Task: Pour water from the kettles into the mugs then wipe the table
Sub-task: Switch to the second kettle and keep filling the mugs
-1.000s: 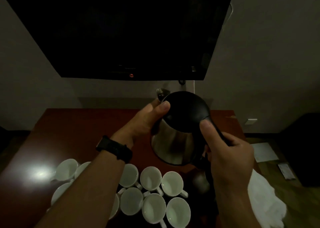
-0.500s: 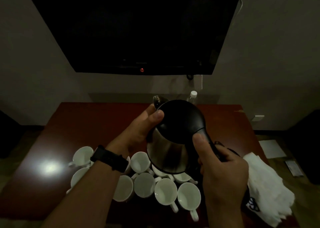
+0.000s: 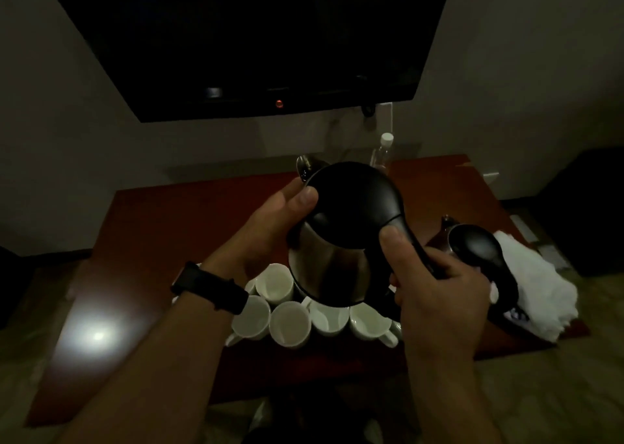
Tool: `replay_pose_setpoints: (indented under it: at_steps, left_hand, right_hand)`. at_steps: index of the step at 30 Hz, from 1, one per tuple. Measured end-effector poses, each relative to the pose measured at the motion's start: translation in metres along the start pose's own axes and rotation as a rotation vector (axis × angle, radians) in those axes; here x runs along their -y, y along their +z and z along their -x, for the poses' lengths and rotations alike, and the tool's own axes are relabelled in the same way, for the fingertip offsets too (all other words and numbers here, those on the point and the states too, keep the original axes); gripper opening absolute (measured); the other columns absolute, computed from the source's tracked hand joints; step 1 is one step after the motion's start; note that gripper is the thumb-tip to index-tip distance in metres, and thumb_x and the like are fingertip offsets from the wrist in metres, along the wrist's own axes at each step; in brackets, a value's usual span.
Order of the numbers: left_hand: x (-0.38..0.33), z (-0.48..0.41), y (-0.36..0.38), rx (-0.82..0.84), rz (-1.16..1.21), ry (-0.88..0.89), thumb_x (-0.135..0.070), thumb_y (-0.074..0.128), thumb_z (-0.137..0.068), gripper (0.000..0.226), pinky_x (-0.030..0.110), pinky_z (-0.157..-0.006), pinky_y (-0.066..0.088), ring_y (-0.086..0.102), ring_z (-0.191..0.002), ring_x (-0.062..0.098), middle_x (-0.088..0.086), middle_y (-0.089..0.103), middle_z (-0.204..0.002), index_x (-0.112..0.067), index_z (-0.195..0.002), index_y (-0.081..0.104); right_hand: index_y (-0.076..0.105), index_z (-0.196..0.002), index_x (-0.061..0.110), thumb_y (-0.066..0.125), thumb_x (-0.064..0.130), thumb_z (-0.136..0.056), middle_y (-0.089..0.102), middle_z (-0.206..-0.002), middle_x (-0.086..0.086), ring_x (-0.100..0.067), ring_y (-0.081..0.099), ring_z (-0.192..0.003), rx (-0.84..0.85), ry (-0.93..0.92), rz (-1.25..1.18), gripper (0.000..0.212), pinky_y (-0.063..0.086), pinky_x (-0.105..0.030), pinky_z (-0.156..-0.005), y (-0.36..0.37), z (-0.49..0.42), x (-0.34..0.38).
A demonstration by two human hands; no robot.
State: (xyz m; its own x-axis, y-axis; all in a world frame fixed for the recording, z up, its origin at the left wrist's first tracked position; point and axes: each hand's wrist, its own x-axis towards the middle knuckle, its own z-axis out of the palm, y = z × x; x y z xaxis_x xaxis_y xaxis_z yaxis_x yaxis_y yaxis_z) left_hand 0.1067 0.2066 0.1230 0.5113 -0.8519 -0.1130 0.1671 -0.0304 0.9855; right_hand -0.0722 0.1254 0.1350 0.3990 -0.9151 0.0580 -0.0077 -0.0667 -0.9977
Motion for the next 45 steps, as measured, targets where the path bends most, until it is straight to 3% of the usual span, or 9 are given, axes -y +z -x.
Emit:
replay_pose_setpoints:
  at_steps: [11,16,21,24,29,33,36,41,45]
  left_hand:
    - [0.015,0.043,-0.067,0.276,-0.025,-0.073,-0.086,0.077,-0.053,0.098,0.025,-0.076,0.059,0.072,-0.111,0.017,-0.004,0.074,-0.121,-0.031,-0.132,0.057]
    - [0.023,0.056,-0.078,0.361,-0.092,-0.083,-0.085,0.073,-0.060,0.106,0.039,-0.096,0.054,0.066,-0.123,0.024,0.004,0.067,-0.135,-0.020,-0.142,0.053]
    - [0.034,0.067,-0.083,0.457,-0.105,-0.128,-0.083,0.075,-0.060,0.100,0.043,-0.102,0.052,0.065,-0.124,0.023,0.001,0.068,-0.134,-0.025,-0.138,0.056]
    - [0.039,0.074,-0.083,0.467,-0.105,-0.128,-0.085,0.074,-0.059,0.102,0.046,-0.105,0.053,0.065,-0.126,0.021,-0.001,0.067,-0.136,-0.026,-0.141,0.054]
    - [0.044,0.081,-0.082,0.474,-0.085,-0.124,-0.082,0.076,-0.058,0.102,0.035,-0.097,0.057,0.067,-0.122,0.019,-0.002,0.068,-0.133,-0.023,-0.139,0.054]
    - [0.050,0.086,-0.083,0.450,-0.050,-0.125,-0.081,0.076,-0.060,0.097,0.023,-0.087,0.056,0.069,-0.117,0.015,-0.008,0.072,-0.127,-0.024,-0.135,0.054]
    - [0.055,0.090,-0.084,0.432,-0.039,-0.146,-0.081,0.076,-0.060,0.090,0.021,-0.086,0.056,0.069,-0.118,0.014,-0.011,0.072,-0.126,-0.030,-0.132,0.057]
    - [0.065,0.094,-0.084,0.374,-0.010,-0.165,-0.081,0.076,-0.060,0.093,0.026,-0.091,0.057,0.066,-0.123,0.019,-0.004,0.070,-0.132,-0.030,-0.135,0.057]
    - [0.069,0.100,-0.078,0.263,-0.033,-0.156,-0.071,0.068,-0.074,0.070,0.033,-0.090,0.058,0.070,-0.115,0.023,0.002,0.071,-0.129,-0.032,-0.132,0.061]
  right_hand:
    - [0.064,-0.049,0.024,0.069,0.064,-0.071,0.055,-0.043,0.007,-0.002,0.050,-0.039,-0.267,0.017,0.028,0.046,0.037,-0.013,-0.043,0.064,0.106,-0.011]
    - [0.060,-0.055,0.008,0.066,0.066,-0.070,0.047,-0.047,-0.015,-0.015,0.042,-0.042,-0.382,0.101,0.054,0.061,0.035,-0.028,-0.044,0.075,0.139,-0.020]
    - [0.063,-0.049,0.022,0.063,0.066,-0.073,0.047,-0.043,-0.001,-0.012,0.043,-0.041,-0.411,0.123,0.084,0.050,0.036,-0.023,-0.044,0.077,0.166,-0.025]
    - [0.066,-0.055,0.017,0.061,0.063,-0.074,0.049,-0.045,-0.008,-0.011,0.044,-0.040,-0.440,0.093,0.089,0.050,0.037,-0.021,-0.044,0.076,0.174,-0.028]
    - [0.060,-0.052,0.010,0.053,0.065,-0.079,0.049,-0.051,-0.022,-0.032,0.044,-0.042,-0.497,0.097,0.085,0.062,0.037,-0.020,-0.041,0.077,0.181,-0.033]
    - [0.064,-0.063,0.009,0.058,0.071,-0.075,0.051,-0.052,-0.019,-0.017,0.044,-0.038,-0.469,0.114,0.098,0.063,0.038,-0.020,-0.041,0.078,0.183,-0.039]
    - [0.063,-0.054,0.015,0.056,0.065,-0.078,0.050,-0.045,-0.008,-0.013,0.046,-0.040,-0.434,0.132,0.140,0.056,0.042,-0.028,-0.045,0.077,0.182,-0.042]
    - [0.064,-0.051,0.022,0.060,0.064,-0.078,0.050,-0.042,0.000,-0.008,0.044,-0.039,-0.385,0.105,0.126,0.051,0.037,-0.020,-0.044,0.075,0.176,-0.045]
    - [0.069,-0.059,0.020,0.064,0.067,-0.073,0.053,-0.044,0.001,-0.006,0.047,-0.040,-0.326,0.124,0.116,0.049,0.039,-0.019,-0.043,0.067,0.172,-0.050]
